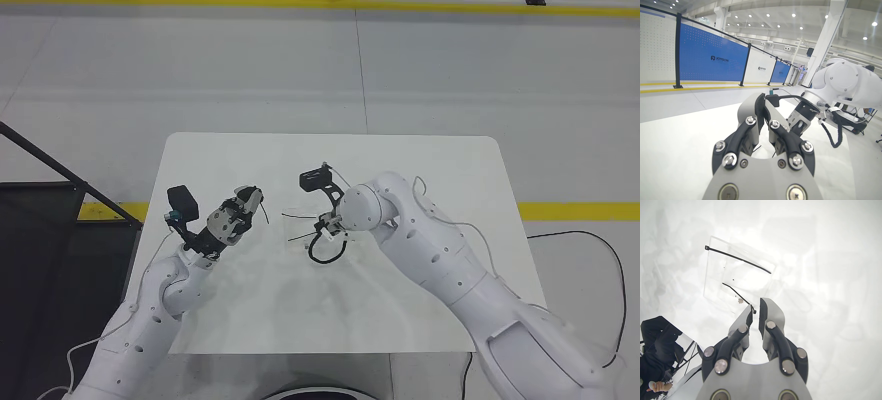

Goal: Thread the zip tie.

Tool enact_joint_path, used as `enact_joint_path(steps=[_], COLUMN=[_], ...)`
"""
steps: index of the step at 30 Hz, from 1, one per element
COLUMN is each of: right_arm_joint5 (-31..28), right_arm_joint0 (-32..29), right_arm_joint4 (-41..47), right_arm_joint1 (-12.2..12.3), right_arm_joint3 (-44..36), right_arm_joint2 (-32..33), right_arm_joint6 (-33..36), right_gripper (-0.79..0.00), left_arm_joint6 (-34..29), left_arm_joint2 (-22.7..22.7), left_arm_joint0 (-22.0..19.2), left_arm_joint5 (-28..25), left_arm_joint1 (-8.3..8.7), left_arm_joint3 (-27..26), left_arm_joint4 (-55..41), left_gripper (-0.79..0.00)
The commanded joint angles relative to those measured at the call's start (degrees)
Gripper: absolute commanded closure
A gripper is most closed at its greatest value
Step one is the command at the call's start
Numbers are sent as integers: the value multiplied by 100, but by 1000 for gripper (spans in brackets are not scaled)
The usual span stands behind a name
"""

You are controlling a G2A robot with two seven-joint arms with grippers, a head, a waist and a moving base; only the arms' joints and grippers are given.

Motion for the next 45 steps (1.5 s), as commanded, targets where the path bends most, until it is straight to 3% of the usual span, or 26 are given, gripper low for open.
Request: enact_joint_path(steps=[1,12,16,28,34,36,41,45], right_arm_joint5=[1,72,55,-108,-79,-96,-96,-96], right_arm_joint0=[-1,-102,-281,-1743,-2356,-2429,-2429,-2429], right_arm_joint4=[-14,-145,-177,-592,-552,-486,-486,-486], right_arm_joint1=[-8,33,137,705,861,876,876,876], right_arm_joint3=[1,-262,-632,-3175,-4244,-4350,-4350,-4350], right_arm_joint2=[12,264,551,1886,2310,2341,2341,2341], right_arm_joint6=[-5,-3,-55,446,827,897,897,897], right_gripper=[-55,-40,0,0,0,0,0,0], left_arm_joint6=[0,0,0,0,0,-10,574,1155], left_arm_joint2=[0,0,0,0,0,6,116,224], left_arm_joint0=[0,0,0,0,0,67,270,335], left_arm_joint5=[0,0,0,0,0,294,914,997], left_arm_joint1=[0,0,0,0,0,-12,-54,-70], left_arm_joint3=[0,0,0,0,0,-143,-340,-297], left_arm_joint4=[0,0,0,0,0,171,955,1558], left_gripper=[0,0,0,0,0,0,0,0])
